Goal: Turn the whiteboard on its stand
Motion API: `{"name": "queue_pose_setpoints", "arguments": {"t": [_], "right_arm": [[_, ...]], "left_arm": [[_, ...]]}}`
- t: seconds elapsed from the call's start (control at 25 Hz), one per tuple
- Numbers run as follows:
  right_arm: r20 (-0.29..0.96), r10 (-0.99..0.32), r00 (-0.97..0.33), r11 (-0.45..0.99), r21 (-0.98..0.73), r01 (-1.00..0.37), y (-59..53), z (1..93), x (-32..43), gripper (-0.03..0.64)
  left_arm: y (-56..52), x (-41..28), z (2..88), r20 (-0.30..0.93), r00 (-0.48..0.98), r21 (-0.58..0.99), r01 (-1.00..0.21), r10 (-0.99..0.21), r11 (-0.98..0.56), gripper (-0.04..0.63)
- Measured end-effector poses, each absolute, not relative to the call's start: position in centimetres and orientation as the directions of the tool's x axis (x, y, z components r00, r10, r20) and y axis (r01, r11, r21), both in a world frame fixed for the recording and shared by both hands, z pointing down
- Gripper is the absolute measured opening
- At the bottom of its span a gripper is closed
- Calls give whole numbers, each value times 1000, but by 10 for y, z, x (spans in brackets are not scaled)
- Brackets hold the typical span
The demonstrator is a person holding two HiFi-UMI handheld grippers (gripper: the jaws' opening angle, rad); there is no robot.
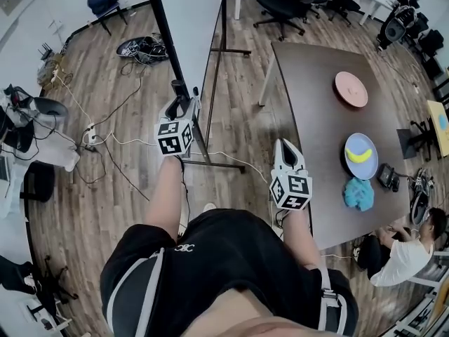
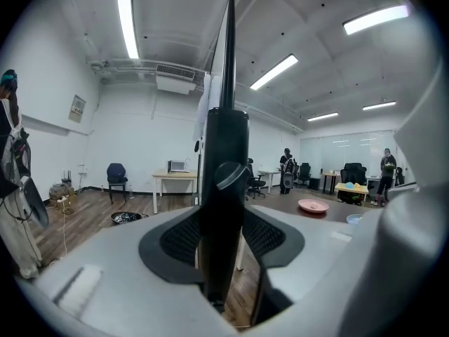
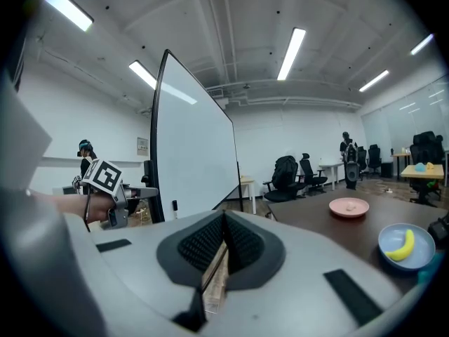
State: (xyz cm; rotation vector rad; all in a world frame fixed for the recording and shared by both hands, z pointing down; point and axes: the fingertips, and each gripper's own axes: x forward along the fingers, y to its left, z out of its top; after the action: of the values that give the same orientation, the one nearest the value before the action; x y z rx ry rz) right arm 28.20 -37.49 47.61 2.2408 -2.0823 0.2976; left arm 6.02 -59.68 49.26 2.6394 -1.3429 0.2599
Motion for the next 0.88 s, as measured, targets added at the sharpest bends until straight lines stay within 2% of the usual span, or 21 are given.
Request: {"name": "queue_pose_setpoints", "arguments": {"t": [0.52, 0.88], "right_arm": [[197, -980, 33, -55, -108, -993, -358, 481, 268, 8], [166, -985, -42, 15, -159, -987, -344, 480, 259, 8]], "left_arm": [[-566, 64, 490, 247, 610, 101, -789, -753, -606, 186], [-530, 73, 493, 241, 622, 105, -780, -745, -617, 183]]}}
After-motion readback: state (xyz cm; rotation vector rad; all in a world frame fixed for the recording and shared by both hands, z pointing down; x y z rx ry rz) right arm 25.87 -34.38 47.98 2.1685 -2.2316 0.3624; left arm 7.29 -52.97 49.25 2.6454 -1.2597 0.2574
